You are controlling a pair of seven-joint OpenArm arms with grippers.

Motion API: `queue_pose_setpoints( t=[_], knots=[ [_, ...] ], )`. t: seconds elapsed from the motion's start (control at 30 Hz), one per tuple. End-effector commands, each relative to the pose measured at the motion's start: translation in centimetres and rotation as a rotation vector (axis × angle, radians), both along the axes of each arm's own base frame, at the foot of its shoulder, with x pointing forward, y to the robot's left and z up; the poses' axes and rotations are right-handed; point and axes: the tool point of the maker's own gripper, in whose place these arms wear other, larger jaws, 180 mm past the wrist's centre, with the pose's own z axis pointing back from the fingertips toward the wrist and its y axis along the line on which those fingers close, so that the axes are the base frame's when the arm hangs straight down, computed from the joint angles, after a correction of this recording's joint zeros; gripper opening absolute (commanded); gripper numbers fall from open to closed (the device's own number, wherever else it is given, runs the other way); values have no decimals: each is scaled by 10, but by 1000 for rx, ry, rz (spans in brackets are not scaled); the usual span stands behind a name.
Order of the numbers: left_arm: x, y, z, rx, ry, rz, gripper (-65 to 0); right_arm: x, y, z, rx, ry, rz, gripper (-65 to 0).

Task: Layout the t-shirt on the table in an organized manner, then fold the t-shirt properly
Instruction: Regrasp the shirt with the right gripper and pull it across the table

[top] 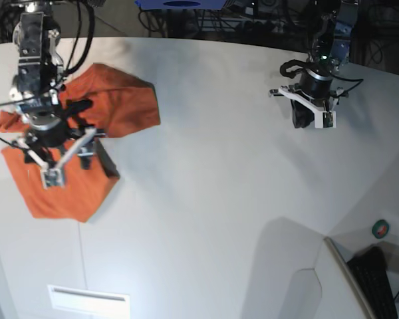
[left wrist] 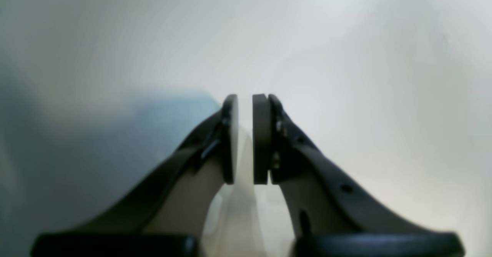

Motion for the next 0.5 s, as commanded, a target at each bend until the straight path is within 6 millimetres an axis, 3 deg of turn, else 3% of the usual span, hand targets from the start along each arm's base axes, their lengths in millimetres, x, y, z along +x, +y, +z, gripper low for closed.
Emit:
queue_pose_setpoints(
  t=[0.0, 0.1, 0.27, 0.47],
  knots=[
    [10, 1, 13, 3, -50, -6, -584, 16, 3, 5, -22, -30, 27, -240],
    [12, -4, 20, -3, -68, -16, -584, 37, 17, -14, -89, 9, 56, -240],
    [12, -6, 26, -5, -83, -21, -584, 51, 15, -46, -288, 75, 76, -240],
    [10, -10, 24, -9, -77, -29, -583, 52, 22, -52, -256, 96, 73, -240]
  ],
)
